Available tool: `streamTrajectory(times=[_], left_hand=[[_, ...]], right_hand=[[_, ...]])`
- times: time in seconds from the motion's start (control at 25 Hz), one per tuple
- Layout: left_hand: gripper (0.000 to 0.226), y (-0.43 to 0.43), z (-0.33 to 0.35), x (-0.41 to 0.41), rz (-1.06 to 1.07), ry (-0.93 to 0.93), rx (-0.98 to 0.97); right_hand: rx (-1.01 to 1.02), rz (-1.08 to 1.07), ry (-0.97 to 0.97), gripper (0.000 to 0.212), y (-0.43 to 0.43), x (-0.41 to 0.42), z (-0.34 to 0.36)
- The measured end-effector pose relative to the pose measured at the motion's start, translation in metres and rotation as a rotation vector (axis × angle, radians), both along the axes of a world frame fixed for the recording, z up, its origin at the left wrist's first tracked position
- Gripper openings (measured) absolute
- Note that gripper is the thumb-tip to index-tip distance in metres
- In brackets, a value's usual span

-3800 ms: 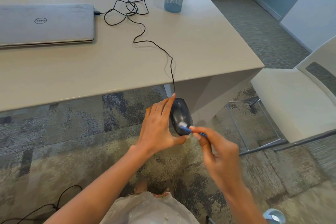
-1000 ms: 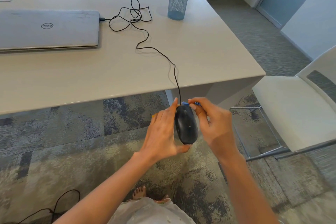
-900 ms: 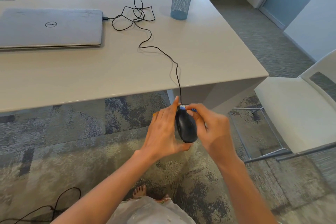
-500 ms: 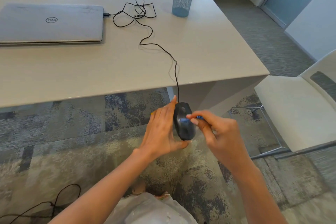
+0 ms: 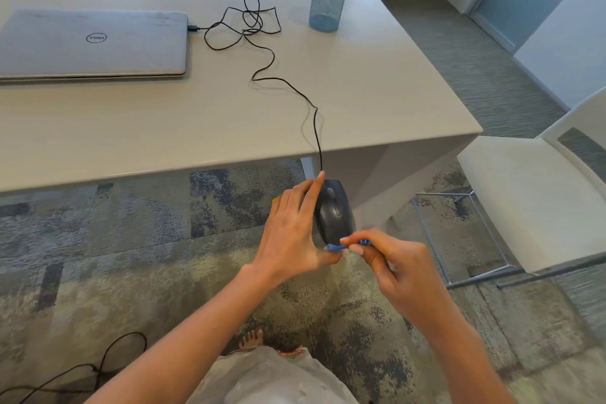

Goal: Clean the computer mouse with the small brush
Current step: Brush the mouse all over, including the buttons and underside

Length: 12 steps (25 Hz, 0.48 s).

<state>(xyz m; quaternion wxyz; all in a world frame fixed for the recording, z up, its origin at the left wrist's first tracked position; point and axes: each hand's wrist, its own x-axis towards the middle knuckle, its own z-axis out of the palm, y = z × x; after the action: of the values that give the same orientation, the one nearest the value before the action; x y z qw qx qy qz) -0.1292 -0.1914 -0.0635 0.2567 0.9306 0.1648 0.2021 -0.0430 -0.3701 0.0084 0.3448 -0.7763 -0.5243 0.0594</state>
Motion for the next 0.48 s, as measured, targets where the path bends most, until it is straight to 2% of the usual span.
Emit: streamTrajectory(times=[0.2, 0.36, 0.48], left_hand=[[0.122, -0.004, 0.002, -0.002, -0.002, -0.017, 0.029], [0.119, -0.005, 0.006, -0.005, 0.004, -0.029, 0.039], [0.12, -0.001, 0.007, -0.009, 0.015, -0.033, 0.028]], right_hand=[[0.143, -0.156, 0.01, 0.008, -0.005, 0.001, 0.014], [0.205, -0.197, 0.083, 0.009, 0.001, -0.012, 0.007], [0.261, -0.377, 0.101, 0.014, -0.008, -0.004, 0.006]])
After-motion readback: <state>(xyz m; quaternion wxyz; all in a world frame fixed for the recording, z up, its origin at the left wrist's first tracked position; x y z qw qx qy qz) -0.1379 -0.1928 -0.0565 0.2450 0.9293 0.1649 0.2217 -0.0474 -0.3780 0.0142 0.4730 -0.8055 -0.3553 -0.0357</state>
